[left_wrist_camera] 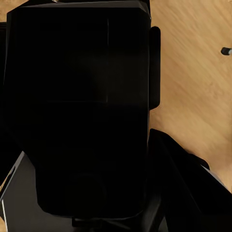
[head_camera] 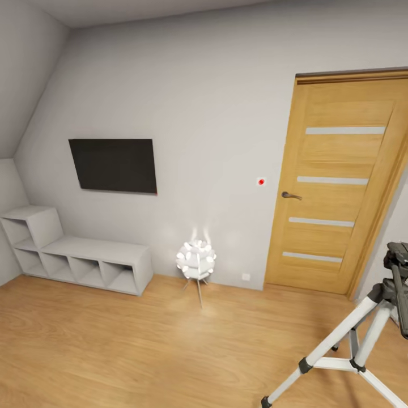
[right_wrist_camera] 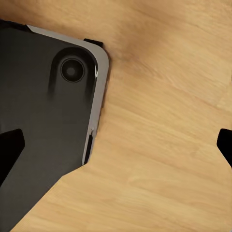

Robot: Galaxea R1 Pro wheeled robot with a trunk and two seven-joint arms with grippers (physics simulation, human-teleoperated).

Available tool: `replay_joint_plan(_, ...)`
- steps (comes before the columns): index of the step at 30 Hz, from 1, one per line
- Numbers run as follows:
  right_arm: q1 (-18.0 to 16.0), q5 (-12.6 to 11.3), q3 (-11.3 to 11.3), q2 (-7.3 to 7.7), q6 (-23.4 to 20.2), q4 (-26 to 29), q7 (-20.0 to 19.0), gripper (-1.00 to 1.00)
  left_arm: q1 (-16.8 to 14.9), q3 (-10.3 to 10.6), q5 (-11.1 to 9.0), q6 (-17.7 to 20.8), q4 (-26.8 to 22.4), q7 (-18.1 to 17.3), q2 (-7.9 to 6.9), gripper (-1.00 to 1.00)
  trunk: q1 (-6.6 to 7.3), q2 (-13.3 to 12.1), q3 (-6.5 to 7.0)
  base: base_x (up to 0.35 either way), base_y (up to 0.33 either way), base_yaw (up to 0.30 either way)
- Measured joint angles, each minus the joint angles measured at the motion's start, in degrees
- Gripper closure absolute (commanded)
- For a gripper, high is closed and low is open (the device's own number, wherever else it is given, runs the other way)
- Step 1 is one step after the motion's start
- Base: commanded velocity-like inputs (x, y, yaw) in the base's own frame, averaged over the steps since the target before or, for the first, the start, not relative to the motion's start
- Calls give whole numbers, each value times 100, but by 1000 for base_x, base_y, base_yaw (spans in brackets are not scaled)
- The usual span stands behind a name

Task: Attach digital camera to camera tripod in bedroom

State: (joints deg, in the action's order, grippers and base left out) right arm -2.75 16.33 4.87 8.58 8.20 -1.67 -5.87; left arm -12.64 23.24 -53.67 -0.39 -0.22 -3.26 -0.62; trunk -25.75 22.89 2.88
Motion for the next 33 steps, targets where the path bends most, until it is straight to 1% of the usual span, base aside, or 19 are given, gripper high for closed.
replay_joint_plan(9, 0, 0, -6, 0, -3, 0, -2, -100, 0, 0, -6, 0, 1, 7, -7, 100, 0, 0, 0, 140, 307, 0)
replay_joint_plan(14, 0, 14, -8, -14, -48, 0, -10, -100, 0, 0, -9, 0, 0, 7, -8, 100, -1, -1, 0, 45, 325, 0)
replay_joint_plan(17, 0, 183, -8, -17, -54, 0, -9, -100, 0, 0, -10, 0, 4, 8, -8, 100, -1, -1, 0, 5, 326, 0)
replay_joint_plan(21, 0, 238, -7, -17, -53, 0, -9, -100, 0, -6, -14, 0, 7, 8, -13, 100, -1, -1, 0, 1, 315, 0)
replay_joint_plan(24, 0, 247, -6, -17, -54, 0, -8, -100, 0, -7, -16, 0, 6, 7, -15, 100, -2, -1, 0, 0, 168, 0)
replay_joint_plan(29, 0, 251, -4, -19, -52, 0, -7, -100, 0, -8, -12, 0, 1, 7, -12, 100, -1, -1, 0, 18, 48, 0)
replay_joint_plan(33, 0, 246, -1, -18, -53, 0, 0, -100, 0, -9, -9, 45, 1, 5, -14, 100, 1, 0, 0, 220, 9, 0)
